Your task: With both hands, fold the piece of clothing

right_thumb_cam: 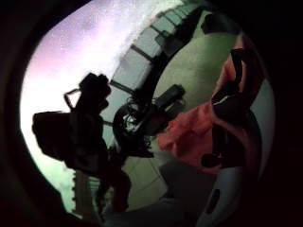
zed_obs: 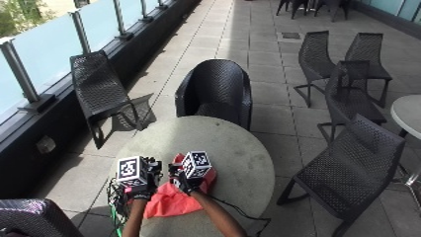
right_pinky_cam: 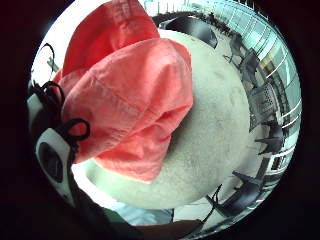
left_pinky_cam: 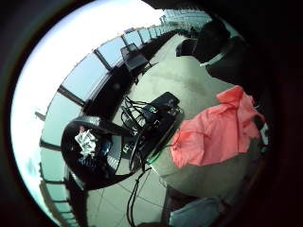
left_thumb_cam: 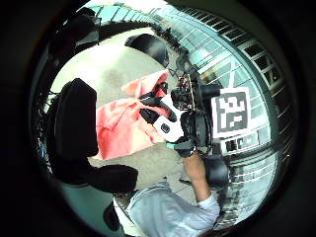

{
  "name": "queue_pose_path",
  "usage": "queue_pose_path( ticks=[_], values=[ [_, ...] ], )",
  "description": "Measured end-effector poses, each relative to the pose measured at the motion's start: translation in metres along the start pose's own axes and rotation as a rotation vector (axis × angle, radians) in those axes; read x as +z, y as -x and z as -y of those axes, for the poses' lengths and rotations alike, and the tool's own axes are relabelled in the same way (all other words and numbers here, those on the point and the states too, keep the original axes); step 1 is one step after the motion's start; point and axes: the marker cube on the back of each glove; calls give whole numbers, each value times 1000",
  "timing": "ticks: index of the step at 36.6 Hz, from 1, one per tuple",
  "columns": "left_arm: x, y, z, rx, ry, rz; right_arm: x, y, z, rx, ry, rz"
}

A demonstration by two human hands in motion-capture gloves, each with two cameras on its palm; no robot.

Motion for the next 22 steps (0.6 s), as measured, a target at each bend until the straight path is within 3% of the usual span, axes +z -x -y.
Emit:
queue_pose_path(
  ticks=[7,10,15,22],
  values=[
    [10,20,-3,-35,-6,-1,73,39,-12,-72,166,-125],
    [15,27,-3,-45,1,10,64,53,-32,-52,231,-183],
    [15,27,-4,-50,10,16,51,63,-45,-103,284,-80],
    [24,14,-2,-23,19,16,22,-1,-43,-150,304,35]
  ],
)
